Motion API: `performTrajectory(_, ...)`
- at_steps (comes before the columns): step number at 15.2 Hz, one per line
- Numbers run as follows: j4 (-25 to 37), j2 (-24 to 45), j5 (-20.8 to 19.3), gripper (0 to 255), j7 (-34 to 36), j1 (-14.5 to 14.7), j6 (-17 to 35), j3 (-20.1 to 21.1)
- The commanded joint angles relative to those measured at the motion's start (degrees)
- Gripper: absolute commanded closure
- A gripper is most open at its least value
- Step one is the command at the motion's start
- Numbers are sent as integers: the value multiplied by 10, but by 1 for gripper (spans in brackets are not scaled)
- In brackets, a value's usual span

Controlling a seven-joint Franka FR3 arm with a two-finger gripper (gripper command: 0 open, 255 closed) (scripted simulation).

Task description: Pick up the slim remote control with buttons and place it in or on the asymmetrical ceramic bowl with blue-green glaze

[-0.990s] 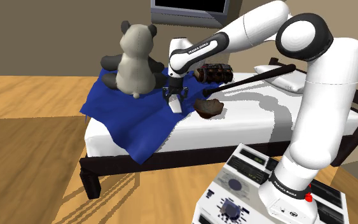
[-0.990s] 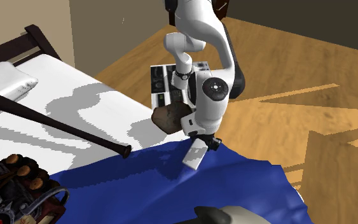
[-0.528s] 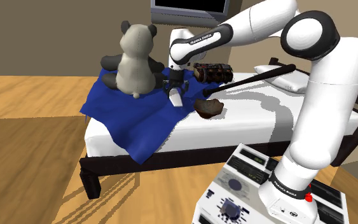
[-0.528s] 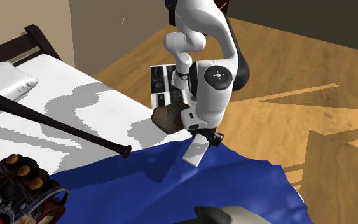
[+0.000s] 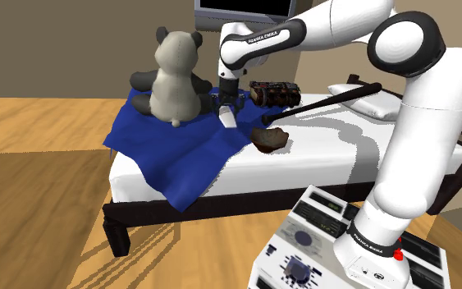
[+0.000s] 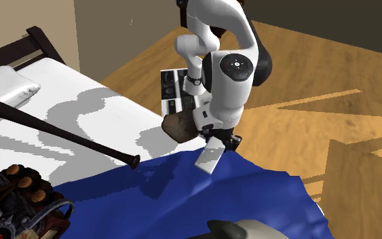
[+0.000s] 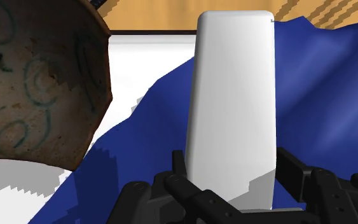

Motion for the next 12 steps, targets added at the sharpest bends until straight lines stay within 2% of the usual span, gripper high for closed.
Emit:
performTrajectory(1,13,-3,0,255,0,0,-15,0)
performTrajectory(3,22,-5,1,255,0,0,-27,0)
performTrajectory(12,-182,-173,18,255,-84,-42,10,-36)
